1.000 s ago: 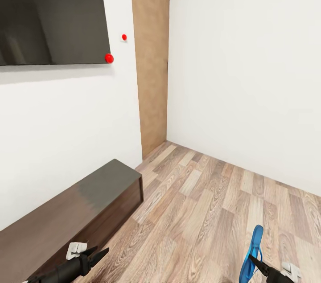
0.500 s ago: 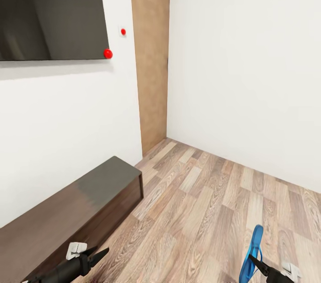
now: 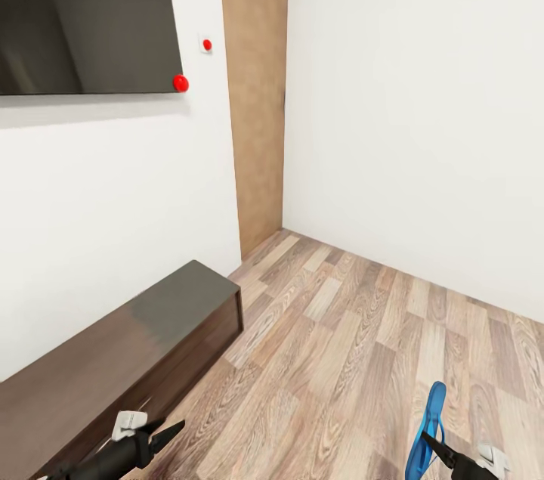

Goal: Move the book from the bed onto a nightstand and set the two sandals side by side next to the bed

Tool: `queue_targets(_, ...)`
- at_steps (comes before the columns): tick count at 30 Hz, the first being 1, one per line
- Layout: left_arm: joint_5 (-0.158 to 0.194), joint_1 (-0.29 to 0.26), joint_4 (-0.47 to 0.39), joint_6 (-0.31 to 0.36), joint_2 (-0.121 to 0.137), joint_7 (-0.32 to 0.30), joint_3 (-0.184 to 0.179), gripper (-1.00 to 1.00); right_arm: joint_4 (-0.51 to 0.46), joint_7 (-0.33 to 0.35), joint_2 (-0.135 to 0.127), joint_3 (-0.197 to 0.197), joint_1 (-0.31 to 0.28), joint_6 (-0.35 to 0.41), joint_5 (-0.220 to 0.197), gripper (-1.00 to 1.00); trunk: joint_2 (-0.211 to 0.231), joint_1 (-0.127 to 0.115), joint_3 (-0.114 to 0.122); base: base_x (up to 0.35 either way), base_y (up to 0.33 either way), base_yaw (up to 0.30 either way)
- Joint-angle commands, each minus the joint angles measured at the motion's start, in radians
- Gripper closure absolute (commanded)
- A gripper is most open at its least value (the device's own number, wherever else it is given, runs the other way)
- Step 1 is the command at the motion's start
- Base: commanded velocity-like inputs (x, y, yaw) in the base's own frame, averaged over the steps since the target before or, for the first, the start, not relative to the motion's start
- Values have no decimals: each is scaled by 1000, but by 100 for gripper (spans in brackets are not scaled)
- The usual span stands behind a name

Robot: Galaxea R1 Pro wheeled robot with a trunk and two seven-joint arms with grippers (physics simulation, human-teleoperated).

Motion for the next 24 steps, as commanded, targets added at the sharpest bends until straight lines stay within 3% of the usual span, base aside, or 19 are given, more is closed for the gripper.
queue_targets(1,5,0,0,10,0,-3,1,-100,0,6,0,-3,-1,10,-6,100,0,0,-3,0,0,0)
queue_targets(24,5,-1,0,10,-2,-3,1,-100,-1,6,0,-4,-1,11,-6,100,0,0,-39,0,0,0)
